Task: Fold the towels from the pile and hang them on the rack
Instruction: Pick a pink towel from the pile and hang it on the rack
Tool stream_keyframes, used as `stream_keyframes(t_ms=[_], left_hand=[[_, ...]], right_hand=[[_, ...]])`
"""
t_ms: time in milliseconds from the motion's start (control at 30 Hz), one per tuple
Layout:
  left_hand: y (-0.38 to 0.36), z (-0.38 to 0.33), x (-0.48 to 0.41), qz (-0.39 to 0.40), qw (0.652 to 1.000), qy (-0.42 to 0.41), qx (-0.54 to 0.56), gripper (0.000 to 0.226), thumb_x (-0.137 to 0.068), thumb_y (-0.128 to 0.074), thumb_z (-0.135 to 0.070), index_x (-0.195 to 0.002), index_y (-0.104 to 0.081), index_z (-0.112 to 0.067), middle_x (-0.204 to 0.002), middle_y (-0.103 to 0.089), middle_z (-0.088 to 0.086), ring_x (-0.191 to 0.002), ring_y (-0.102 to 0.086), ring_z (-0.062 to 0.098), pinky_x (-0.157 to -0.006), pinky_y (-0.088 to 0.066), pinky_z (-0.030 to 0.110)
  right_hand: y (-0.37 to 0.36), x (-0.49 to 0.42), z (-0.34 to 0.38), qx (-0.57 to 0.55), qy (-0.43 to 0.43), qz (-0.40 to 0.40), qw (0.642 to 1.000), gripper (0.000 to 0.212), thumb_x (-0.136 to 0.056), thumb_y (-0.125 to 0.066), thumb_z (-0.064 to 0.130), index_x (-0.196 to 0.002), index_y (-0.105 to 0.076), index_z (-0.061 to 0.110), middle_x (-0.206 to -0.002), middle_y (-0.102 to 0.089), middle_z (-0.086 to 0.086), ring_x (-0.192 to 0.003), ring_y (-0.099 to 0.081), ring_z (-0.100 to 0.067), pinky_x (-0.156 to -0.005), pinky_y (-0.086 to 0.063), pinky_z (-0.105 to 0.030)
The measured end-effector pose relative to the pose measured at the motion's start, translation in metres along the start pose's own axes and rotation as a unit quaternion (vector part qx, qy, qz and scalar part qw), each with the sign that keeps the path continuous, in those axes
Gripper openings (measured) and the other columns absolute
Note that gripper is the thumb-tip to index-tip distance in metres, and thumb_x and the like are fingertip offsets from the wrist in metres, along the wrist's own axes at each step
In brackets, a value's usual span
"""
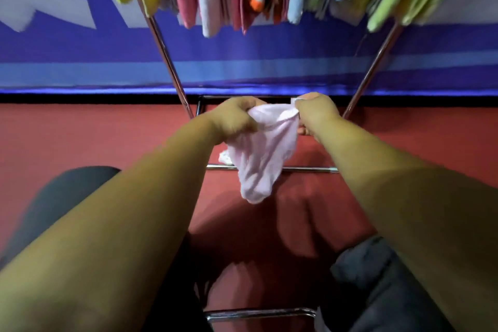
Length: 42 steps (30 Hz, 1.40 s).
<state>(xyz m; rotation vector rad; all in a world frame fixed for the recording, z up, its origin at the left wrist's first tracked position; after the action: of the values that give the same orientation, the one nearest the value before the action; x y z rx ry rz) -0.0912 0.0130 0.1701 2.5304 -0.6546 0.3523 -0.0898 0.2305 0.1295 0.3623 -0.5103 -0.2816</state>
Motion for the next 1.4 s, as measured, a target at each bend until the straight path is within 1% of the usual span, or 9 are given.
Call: stream_keyframes(t_ms=[267,533,767,867,1033,1100,1167,1267,1400], left_hand=[[0.040,-0.095,0.052,-0.159,0.975,-0.149,-0.041,0.014,-0.091,-0.082,-0.029,-0.099,-0.076,-0.019,-0.081,-0.072,-0.010,-0.068,-0.062,-0.004,-0.069,-0.051,0.018],[0.037,-0.066,0.076,-0.211,0.965,-0.066,0.143,0.058,-0.090,-0.069,-0.072,-0.094,-0.085,-0.016,-0.094,-0.083,0.001,-0.099,-0.078,0.012,-0.094,-0.062,0.035],[0.034,-0.064,0.070,-0.115,0.958,-0.051,0.259,0.007,-0.093,-0.071,-0.017,-0.092,-0.070,-0.010,-0.088,-0.068,0.018,-0.081,-0.063,0.027,-0.072,-0.051,0.033],[0.032,-0.064,0.068,-0.132,0.961,-0.012,0.242,0.011,-0.089,-0.057,-0.003,-0.090,-0.068,-0.008,-0.076,-0.059,0.016,-0.068,-0.055,0.024,-0.060,-0.044,0.028],[0.030,-0.064,0.063,-0.117,0.971,-0.019,0.210,0.019,-0.091,-0.072,-0.019,-0.095,-0.079,-0.002,-0.084,-0.076,0.014,-0.075,-0.070,0.026,-0.074,-0.057,0.035],[0.031,-0.063,0.060,-0.119,0.970,-0.041,0.208,0.019,-0.096,-0.077,-0.023,-0.088,-0.077,-0.006,-0.083,-0.077,0.013,-0.073,-0.072,0.023,-0.074,-0.059,0.034],[0.036,-0.062,0.058,-0.150,0.966,-0.059,0.204,0.022,-0.097,-0.077,-0.026,-0.084,-0.075,-0.008,-0.078,-0.075,0.008,-0.070,-0.069,0.018,-0.073,-0.057,0.031],[0.047,-0.064,0.055,-0.194,0.955,-0.085,0.207,0.024,-0.097,-0.076,-0.031,-0.091,-0.074,-0.008,-0.072,-0.067,0.005,-0.069,-0.061,0.017,-0.073,-0.051,0.032],[0.064,-0.062,0.055,-0.228,0.952,-0.082,0.188,0.016,-0.098,-0.073,-0.026,-0.089,-0.074,-0.013,-0.071,-0.063,0.003,-0.069,-0.056,0.017,-0.070,-0.049,0.032]], right_hand=[[0.049,0.097,0.102,-0.143,0.034,0.001,0.989,0.017,-0.105,-0.052,0.013,-0.090,-0.059,0.016,-0.073,-0.057,-0.006,-0.052,-0.054,-0.014,-0.050,-0.049,-0.028],[0.038,0.118,0.072,-0.232,-0.021,-0.004,0.973,0.021,-0.102,-0.053,0.011,-0.087,-0.067,0.017,-0.071,-0.060,0.000,-0.059,-0.057,-0.010,-0.052,-0.054,-0.027],[0.023,0.113,0.072,-0.260,-0.047,0.060,0.963,0.035,-0.098,-0.047,0.008,-0.107,-0.080,0.012,-0.082,-0.069,-0.003,-0.064,-0.058,-0.014,-0.067,-0.062,-0.032],[0.016,0.110,0.077,-0.252,-0.054,0.097,0.961,0.042,-0.104,-0.040,-0.001,-0.134,-0.069,0.003,-0.102,-0.068,-0.012,-0.088,-0.066,-0.022,-0.085,-0.064,-0.038],[0.025,0.098,0.081,-0.147,0.029,0.049,0.987,0.040,-0.096,-0.062,0.004,-0.135,-0.067,0.001,-0.126,-0.070,-0.022,-0.087,-0.065,-0.024,-0.068,-0.061,-0.033],[0.030,0.097,0.087,-0.016,0.082,0.020,0.996,0.038,-0.088,-0.067,0.009,-0.125,-0.074,0.010,-0.131,-0.073,-0.018,-0.100,-0.070,-0.027,-0.086,-0.064,-0.041],[0.031,0.099,0.092,0.113,0.117,0.005,0.987,0.033,-0.079,-0.072,0.016,-0.111,-0.080,0.016,-0.117,-0.079,-0.015,-0.107,-0.074,-0.032,-0.097,-0.061,-0.043],[0.033,0.098,0.094,0.230,0.151,-0.013,0.961,0.014,-0.091,-0.068,0.020,-0.095,-0.081,0.015,-0.094,-0.081,-0.013,-0.100,-0.074,-0.033,-0.087,-0.058,-0.039],[0.040,0.088,0.089,0.295,0.170,-0.056,0.939,0.041,-0.096,-0.071,0.040,-0.068,-0.055,0.015,-0.082,-0.071,-0.008,-0.090,-0.067,-0.035,-0.066,-0.046,-0.034]])
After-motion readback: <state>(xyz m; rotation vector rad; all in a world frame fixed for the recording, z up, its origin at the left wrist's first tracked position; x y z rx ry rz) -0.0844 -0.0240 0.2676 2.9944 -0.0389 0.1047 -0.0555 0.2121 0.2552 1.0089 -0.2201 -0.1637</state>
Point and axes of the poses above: each hand's wrist, its own x-axis away from the middle knuckle, its own y-axis out of the back of the hand, z = x × y, the point moved 6 cm from there along -x, towards the middle knuckle
